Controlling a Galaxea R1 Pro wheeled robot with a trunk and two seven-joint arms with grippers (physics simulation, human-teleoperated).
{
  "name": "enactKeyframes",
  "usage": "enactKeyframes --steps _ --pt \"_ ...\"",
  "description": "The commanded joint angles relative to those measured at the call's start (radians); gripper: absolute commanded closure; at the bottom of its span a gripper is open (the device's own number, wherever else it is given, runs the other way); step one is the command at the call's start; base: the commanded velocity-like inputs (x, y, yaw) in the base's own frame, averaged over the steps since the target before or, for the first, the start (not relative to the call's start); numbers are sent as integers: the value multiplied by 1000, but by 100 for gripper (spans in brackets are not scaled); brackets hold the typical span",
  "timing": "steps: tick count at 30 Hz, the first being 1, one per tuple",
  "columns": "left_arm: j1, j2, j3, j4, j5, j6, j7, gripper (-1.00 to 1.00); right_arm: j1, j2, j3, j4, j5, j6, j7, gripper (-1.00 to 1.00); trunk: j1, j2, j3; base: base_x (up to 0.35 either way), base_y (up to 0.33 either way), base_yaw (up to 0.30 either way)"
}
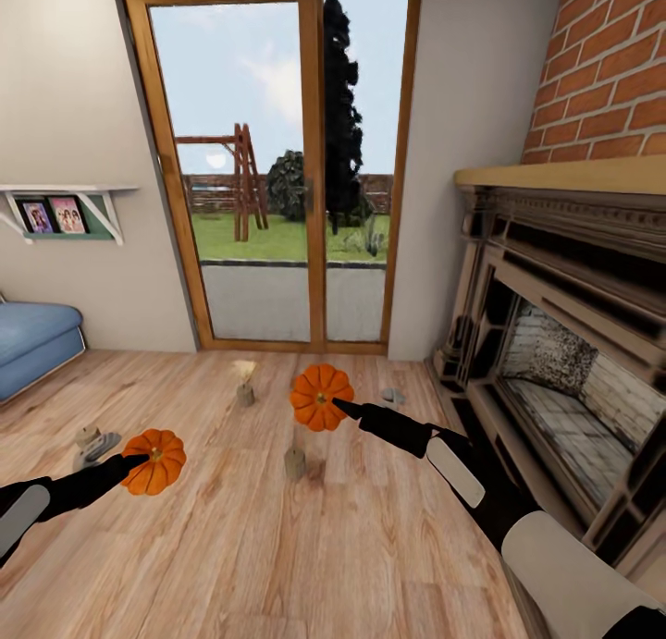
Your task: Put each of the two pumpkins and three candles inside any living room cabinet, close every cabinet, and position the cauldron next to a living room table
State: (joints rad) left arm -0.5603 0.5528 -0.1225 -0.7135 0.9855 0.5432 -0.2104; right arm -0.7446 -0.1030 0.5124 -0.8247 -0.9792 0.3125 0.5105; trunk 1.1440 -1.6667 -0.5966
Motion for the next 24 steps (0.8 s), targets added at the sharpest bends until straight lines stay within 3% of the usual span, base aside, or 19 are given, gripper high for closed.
enactKeyframes --steps 1,4,9,13,15,17,19,24 --pt "-1 1 -5 0 3 2 -1 100 -1 -1 3 -1 -13 6 -21 100 -4 7 2 0 0 0" --pt "-1 1 -7 0 2 1 21 100 -1 0 5 -1 -13 -12 -83 100 -16 28 12 0 0 0" --pt "-1 -11 -17 -33 3 0 144 100 -1 0 8 -1 -12 -39 -178 100 -35 63 27 0 0 0" --pt "-1 -52 -97 -61 -10 0 269 100 0 7 14 2 -11 -45 -249 100 -50 91 40 0 0 0" --pt "-2 -86 -116 -70 -61 0 310 100 -1 33 18 5 -11 -51 -270 100 -58 105 46 0 0 0" --pt "-2 -124 -121 -74 -139 0 334 100 -1 49 22 8 -11 -49 -308 100 -65 119 52 0 0 0" --pt "-1 -157 -120 -68 -198 1 345 100 1 60 44 11 3 -45 -388 100 -73 133 59 0 0 0" --pt "-1 -194 -118 -52 -226 1 352 100 49 63 99 14 44 -42 -564 100 -88 161 71 0 0 0"
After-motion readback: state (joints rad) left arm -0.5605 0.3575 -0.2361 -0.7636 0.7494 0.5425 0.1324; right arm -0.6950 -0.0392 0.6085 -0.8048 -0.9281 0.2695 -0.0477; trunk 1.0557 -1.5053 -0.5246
